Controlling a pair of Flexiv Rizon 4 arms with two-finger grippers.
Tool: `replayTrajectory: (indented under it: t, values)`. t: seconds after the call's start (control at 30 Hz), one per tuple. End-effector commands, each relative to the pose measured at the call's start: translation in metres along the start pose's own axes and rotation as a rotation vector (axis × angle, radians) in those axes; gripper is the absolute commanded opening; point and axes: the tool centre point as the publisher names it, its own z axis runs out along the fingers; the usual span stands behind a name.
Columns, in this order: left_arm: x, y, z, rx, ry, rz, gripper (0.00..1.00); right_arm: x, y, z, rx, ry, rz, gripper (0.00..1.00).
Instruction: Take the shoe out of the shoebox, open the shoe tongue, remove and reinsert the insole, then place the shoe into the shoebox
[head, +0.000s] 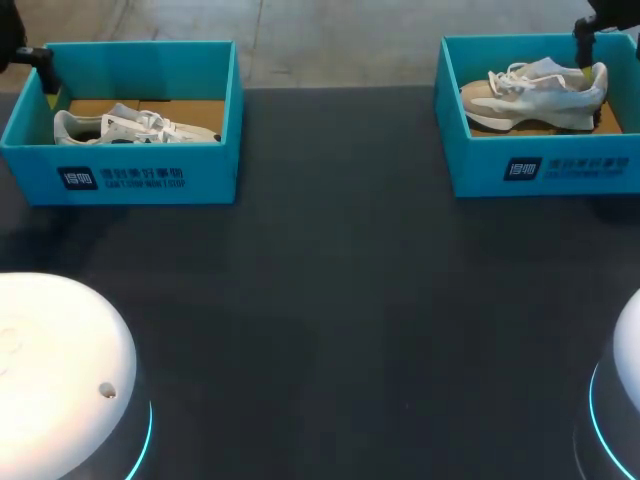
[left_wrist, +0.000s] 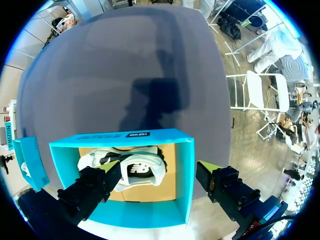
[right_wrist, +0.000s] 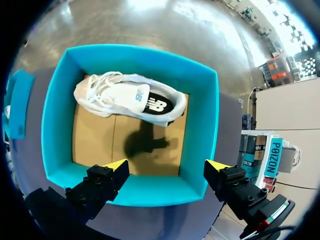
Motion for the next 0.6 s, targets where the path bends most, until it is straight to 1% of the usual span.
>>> replayTrajectory:
  t: [0.03,0.2,0.33,0.6]
  values:
    - [0.000,-0.001,0.000,-0.003,0.001,0.000,1.00,0.002,0.018,0.008,0.034,-0.001,0.017,1.00]
    - [0.000,-0.001,0.000,-0.003,0.001,0.000,1.00,0.003,0.032,0.019,0.053,-0.018,0.054,1.00]
    - [0.000,-0.001,0.000,-0.003,0.001,0.000,1.00,0.000,0.042,0.027,0.060,-0.030,0.088,1.00]
    - [0.000,-0.001,0.000,-0.003,0.001,0.000,1.00,-0.004,0.058,0.042,0.070,-0.038,0.136,1.00]
